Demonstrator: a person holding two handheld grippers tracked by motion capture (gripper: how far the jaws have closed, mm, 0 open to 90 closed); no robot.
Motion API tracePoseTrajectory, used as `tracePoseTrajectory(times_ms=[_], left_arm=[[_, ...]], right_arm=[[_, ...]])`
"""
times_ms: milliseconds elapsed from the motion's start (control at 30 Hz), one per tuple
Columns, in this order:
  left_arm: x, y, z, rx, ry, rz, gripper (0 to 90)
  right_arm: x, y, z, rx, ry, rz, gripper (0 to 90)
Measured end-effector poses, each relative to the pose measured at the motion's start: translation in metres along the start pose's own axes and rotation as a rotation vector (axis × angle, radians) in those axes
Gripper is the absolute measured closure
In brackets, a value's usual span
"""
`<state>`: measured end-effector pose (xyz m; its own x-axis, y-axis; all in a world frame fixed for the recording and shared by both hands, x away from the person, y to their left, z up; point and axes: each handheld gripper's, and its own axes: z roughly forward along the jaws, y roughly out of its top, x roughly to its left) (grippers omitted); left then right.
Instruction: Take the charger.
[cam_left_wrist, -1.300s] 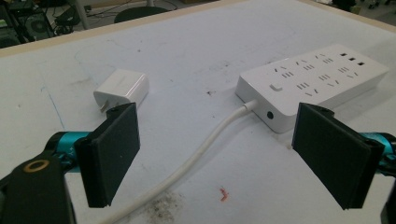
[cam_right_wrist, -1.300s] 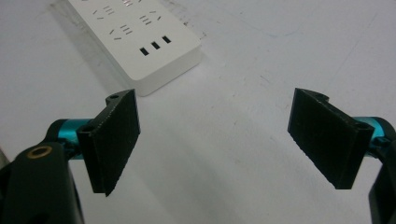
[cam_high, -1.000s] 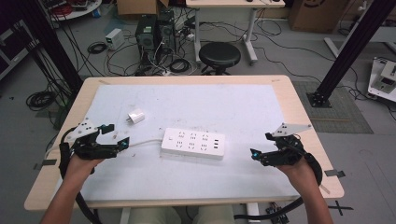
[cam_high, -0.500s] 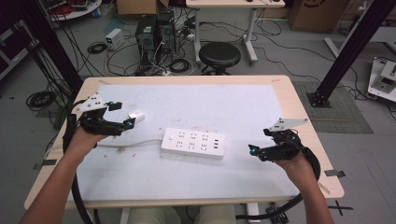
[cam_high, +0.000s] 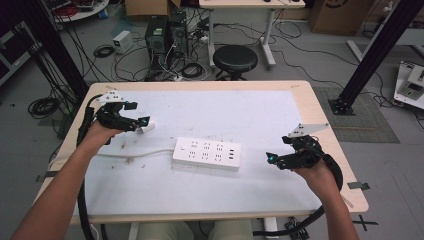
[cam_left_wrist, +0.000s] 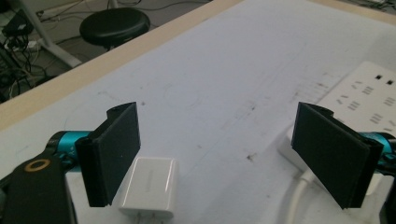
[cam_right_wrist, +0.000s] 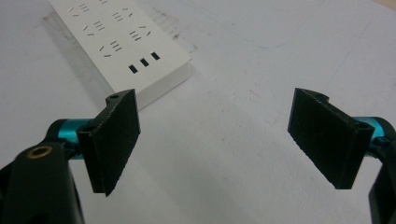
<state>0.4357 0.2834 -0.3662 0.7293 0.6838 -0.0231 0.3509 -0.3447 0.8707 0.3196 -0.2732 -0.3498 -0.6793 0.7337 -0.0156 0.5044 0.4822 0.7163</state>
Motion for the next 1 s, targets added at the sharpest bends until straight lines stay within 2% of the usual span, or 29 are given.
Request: tracePoseTrajectory(times_ms=[67,100,333,533,633,767,1000], left_arm=[[0.004,-0.003,0.002,0.003,0.003,-0.013,15.5],[0.010,-0.007,0.006,0.019,0.017,-0.024,15.5],[0.017,-0.016,0.021,0.053,0.024,-0.042,15.4],[0.024,-0.026,0.036,0.127,0.017,-0.031,15.4],[0.026,-0.029,0.041,0.138,0.041,-0.020,15.4],[0.033,-0.033,0.047,0.137,0.015,-0.041,15.4],[0.040,-0.043,0.056,0.188,0.021,-0.022,15.7]], right_arm=[[0.000,0.001,0.000,0.002,-0.001,0.001,17.2],[0.000,0.001,-0.001,0.004,0.000,0.003,17.2],[-0.004,-0.004,-0.002,0.015,-0.006,0.007,17.2],[-0.006,-0.008,-0.002,0.016,-0.008,0.015,17.2],[-0.007,-0.010,-0.001,0.025,-0.008,0.026,17.2],[-0.007,-0.011,0.000,0.025,-0.006,0.025,17.2],[-0.007,-0.010,0.001,0.026,-0.006,0.028,17.2]])
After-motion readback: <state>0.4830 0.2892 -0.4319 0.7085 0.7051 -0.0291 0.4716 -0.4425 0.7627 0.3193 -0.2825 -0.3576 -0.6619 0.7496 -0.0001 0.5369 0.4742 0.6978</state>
